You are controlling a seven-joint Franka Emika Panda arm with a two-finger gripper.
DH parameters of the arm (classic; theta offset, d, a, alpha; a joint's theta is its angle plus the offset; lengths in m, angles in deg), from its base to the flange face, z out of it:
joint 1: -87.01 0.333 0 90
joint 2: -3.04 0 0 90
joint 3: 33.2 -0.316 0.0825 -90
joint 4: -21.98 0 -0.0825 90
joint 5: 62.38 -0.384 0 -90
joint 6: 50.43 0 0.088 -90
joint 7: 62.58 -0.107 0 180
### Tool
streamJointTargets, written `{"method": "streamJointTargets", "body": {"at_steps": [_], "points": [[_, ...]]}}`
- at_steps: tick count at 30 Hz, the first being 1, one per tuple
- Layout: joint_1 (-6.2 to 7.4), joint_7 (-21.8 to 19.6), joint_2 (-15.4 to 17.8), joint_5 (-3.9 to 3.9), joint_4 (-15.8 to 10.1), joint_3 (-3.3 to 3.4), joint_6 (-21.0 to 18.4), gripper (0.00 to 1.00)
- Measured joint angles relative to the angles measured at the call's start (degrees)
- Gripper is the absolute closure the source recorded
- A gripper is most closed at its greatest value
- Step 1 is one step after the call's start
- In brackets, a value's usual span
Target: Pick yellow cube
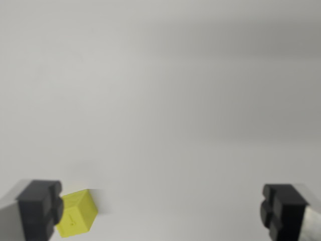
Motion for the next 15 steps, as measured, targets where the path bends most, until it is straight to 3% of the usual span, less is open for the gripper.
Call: {"method": "streamJointTargets", "body": {"at_steps": [7, 15], "points": [[0.15, 0.3, 0.2, 0.00, -0.6, -0.02, 0.3, 0.00], [1.52, 0.5, 2.1, 0.02, -5.8, -0.05, 3.8, 0.00]]}}
